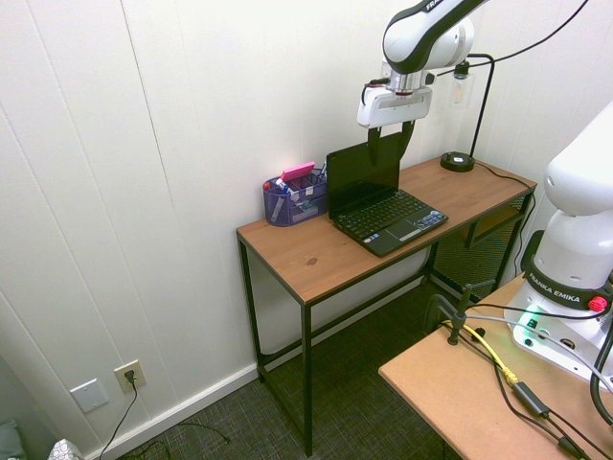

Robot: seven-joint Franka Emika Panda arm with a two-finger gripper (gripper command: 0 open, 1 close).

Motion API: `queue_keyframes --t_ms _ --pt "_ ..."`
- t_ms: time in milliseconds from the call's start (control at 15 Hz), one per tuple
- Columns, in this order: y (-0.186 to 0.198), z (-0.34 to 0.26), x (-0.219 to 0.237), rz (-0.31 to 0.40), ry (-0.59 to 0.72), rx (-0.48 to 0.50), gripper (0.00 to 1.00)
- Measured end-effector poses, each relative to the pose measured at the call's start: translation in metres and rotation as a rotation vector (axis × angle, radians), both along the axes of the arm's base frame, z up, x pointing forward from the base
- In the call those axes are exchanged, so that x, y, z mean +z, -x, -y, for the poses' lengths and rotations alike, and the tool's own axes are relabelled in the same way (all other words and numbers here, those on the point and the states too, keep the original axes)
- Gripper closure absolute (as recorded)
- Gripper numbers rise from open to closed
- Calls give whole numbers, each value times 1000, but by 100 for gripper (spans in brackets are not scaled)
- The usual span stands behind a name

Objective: Close the laptop lid

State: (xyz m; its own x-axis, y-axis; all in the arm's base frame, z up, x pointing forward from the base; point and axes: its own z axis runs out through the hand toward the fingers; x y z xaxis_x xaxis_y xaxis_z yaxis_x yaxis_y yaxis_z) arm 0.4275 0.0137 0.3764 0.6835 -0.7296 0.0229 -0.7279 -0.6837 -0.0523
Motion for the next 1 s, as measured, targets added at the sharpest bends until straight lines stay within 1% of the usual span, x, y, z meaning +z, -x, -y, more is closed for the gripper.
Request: queue_keyframes --t_ms 200,467,733,1000 --pt "-2 5 2 4 13 -3 0" --pt "-17 25 27 55 49 -28 0" --pt "-58 38 51 97 57 -49 0" --pt "-106 53 48 106 46 -82 0"
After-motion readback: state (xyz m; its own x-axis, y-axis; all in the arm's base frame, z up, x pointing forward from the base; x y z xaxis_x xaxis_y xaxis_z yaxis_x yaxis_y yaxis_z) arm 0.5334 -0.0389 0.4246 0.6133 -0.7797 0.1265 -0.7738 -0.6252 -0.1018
